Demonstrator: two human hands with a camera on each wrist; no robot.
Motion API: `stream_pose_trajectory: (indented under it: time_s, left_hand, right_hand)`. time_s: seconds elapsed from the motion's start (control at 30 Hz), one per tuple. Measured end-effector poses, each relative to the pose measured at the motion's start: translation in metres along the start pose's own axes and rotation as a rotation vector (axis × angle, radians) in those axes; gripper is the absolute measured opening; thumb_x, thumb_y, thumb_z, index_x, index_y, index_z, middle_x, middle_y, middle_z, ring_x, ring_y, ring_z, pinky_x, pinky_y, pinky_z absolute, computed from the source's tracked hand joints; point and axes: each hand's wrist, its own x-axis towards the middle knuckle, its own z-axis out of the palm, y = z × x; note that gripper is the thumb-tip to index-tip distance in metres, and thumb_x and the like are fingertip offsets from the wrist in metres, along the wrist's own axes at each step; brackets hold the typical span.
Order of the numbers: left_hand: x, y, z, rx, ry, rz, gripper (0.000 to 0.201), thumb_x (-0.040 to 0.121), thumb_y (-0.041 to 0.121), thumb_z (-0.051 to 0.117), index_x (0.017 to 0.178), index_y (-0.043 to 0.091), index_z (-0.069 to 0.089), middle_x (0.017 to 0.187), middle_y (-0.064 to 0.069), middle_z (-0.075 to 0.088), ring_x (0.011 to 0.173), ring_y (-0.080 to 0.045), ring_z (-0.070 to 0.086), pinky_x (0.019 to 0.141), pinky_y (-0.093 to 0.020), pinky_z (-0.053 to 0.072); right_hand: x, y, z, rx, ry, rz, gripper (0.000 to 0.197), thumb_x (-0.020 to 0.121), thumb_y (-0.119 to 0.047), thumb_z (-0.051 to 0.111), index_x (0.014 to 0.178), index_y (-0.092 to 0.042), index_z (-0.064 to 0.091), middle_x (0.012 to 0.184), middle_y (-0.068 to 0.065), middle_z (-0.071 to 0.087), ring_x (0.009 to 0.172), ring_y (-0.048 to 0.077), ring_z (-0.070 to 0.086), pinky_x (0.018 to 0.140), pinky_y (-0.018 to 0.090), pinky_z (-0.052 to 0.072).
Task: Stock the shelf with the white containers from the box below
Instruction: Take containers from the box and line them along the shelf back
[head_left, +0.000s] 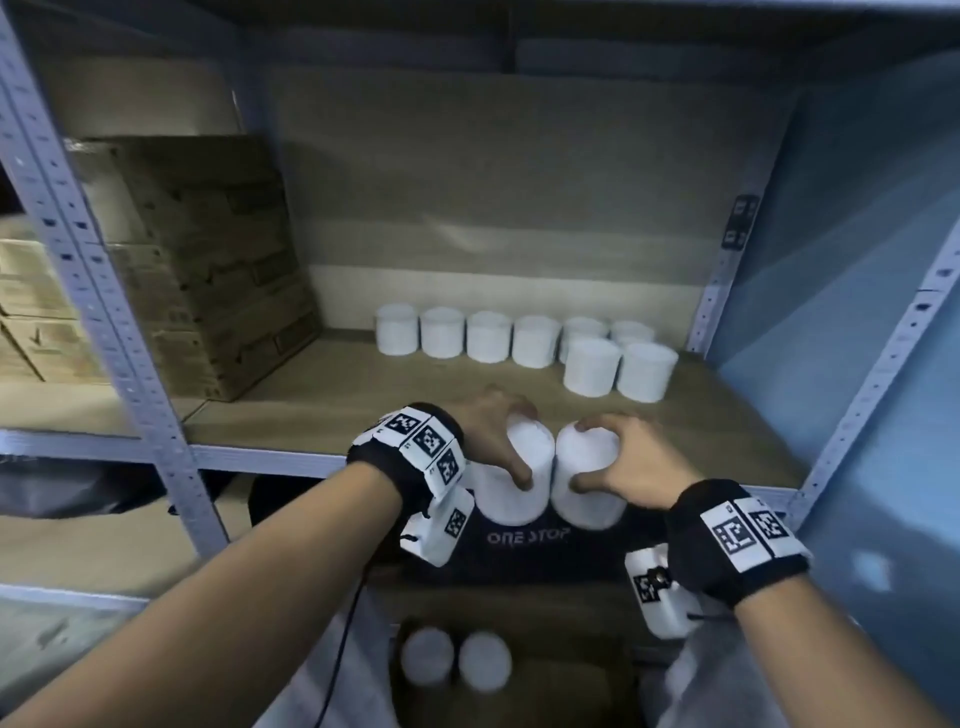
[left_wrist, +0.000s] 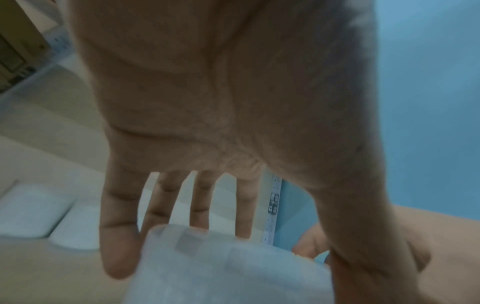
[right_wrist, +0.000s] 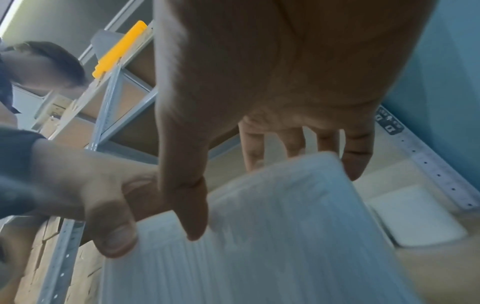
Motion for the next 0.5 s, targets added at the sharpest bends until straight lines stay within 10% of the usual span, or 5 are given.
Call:
stream_pose_trajectory:
  time_s: [0.5]
  left_hand:
    - [0.038,-0.043,-0.026,-0.009,0.155,-0.142,0.077,0.063,0.043,0.081,0.131,0.025,0.051,0.135,-0.003,0.05,0.119,-0.022,0.052,0.082,-0.024,0.042]
  right_hand:
    - [0.079,-0.028,0.014,0.066,0.031,-0.011,0.066,0.056,-0.046,0.08,0.118,-0.03,0.063,0.132,0.001,0.055,0.123,0.029,0.044,0.102,0.038,0.042]
